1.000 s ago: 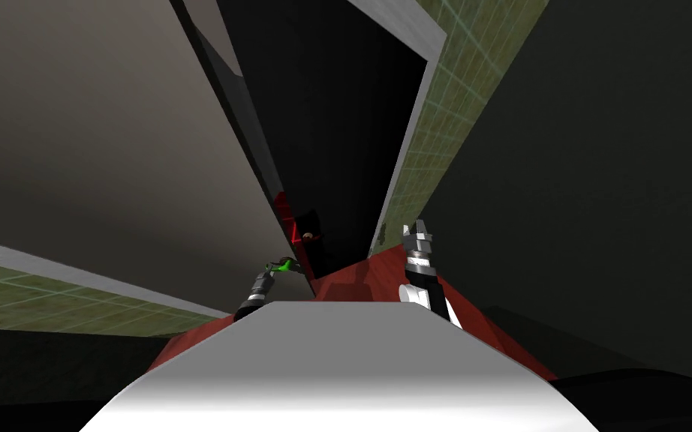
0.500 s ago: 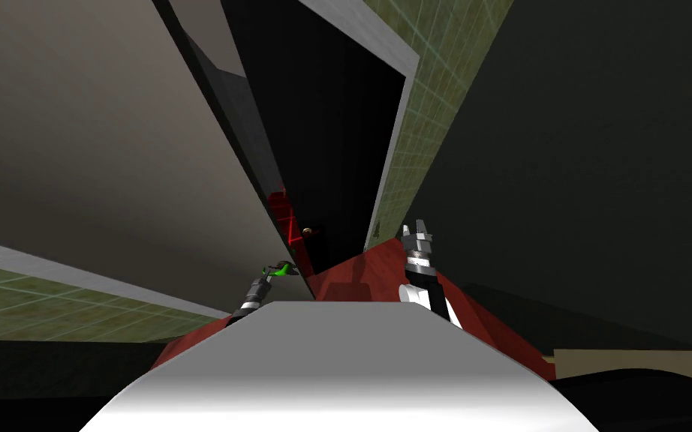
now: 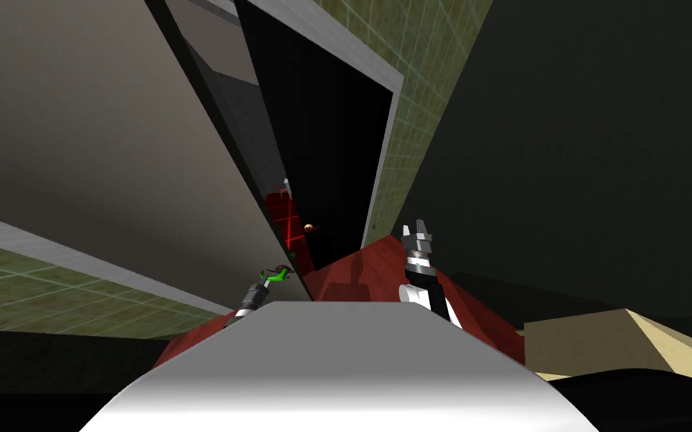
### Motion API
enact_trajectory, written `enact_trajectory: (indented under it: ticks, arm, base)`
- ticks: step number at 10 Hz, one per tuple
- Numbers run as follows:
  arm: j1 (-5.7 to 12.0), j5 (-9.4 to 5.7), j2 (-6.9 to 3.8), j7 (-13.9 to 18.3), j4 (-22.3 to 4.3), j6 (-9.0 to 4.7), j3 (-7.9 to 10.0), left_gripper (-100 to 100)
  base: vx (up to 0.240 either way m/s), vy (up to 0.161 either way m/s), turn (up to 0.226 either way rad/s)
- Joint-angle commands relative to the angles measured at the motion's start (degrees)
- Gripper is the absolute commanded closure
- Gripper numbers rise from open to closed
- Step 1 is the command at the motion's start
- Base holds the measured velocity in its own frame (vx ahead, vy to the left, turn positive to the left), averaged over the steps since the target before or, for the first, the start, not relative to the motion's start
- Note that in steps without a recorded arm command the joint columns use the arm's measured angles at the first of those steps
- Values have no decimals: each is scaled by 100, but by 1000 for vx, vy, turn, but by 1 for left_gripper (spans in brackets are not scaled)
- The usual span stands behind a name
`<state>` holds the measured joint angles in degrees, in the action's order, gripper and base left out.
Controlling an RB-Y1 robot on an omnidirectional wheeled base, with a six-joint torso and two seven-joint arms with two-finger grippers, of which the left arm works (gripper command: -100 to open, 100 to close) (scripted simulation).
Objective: Pull the door open
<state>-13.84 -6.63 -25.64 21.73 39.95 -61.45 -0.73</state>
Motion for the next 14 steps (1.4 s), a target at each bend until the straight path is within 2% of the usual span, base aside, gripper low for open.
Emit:
enact_trajectory:
  ticks: [1, 2, 3, 4, 6, 8, 11, 12, 13, 14]
  arm:
    - [-52, 20, -28, 40, -52, -146, -44, 100]
    - [-81, 32, -44, 63, -81, -228, -70, 100]
    - [-130, 51, -72, 102, -131, -369, -112, 100]
    - [-148, 58, -82, 116, -149, -419, -128, 100]
    - [-217, 86, -120, 170, -219, -616, -188, 100]
    - [-298, 118, -165, 233, -300, -846, -258, 100]
    - [-317, 125, -175, 248, -319, -900, -274, 100]
    - [-355, 99, -203, 229, -282, -810, -228, 100]
    - [-204, 151, -183, 242, -372, -769, -277, 100]
    - [-128, 178, -170, 246, -405, -746, -302, 100]
  base:
    - [-159, 24, -154]
    - [-240, 50, -197]
    - [-245, 78, -281]
    - [-206, 81, -160]
    - [-183, 54, -156]
    - [-247, 73, -194]
    - [-109, 20, -34]
    - [-23, 11, 11]
    - [-110, 4, 8]
    - [-173, -10, -19]
